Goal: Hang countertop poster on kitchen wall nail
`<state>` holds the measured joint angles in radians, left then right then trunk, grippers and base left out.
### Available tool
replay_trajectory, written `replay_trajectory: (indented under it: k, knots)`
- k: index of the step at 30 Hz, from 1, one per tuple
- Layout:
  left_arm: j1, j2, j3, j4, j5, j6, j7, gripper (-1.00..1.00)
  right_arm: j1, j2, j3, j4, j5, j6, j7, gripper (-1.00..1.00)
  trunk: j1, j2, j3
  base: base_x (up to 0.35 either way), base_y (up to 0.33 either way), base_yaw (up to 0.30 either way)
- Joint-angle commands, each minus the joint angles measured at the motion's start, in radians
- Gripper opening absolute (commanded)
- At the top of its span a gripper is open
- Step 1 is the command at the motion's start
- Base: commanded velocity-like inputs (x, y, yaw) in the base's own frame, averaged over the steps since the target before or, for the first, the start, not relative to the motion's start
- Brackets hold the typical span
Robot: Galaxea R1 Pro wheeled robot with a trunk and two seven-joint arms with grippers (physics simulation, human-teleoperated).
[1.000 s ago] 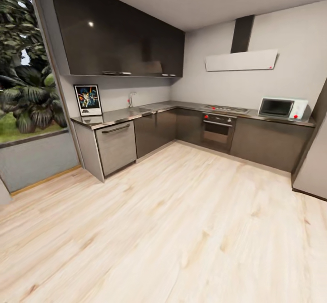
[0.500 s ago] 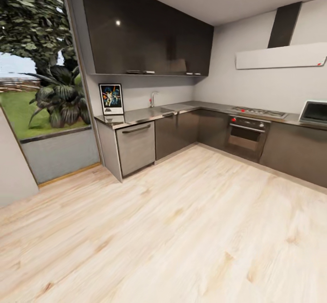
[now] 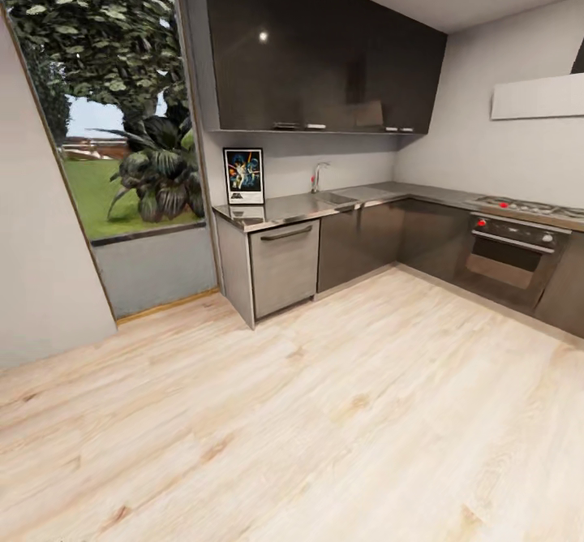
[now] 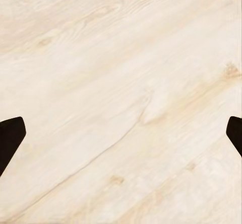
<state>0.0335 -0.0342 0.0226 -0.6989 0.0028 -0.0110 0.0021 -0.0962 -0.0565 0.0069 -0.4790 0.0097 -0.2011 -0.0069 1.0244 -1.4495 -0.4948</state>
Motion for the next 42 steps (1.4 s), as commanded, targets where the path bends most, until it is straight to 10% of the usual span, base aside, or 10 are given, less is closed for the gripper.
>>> replay_trajectory:
  k: [1,42]
  knots:
    - [0.000,-0.001,0.004,-0.001,0.000,-0.001,0.000,1.00,0.000,0.000,0.001,0.000,0.001,-0.003,-0.001,1.00,0.001,0.000,-0.001,0.273,0.243,0.293]
    - [0.000,0.000,0.005,0.002,-0.001,-0.001,-0.002,1.00,0.000,-0.005,-0.007,0.045,-0.002,0.000,0.004,1.00,0.001,0.000,-0.005,0.263,0.256,0.057]
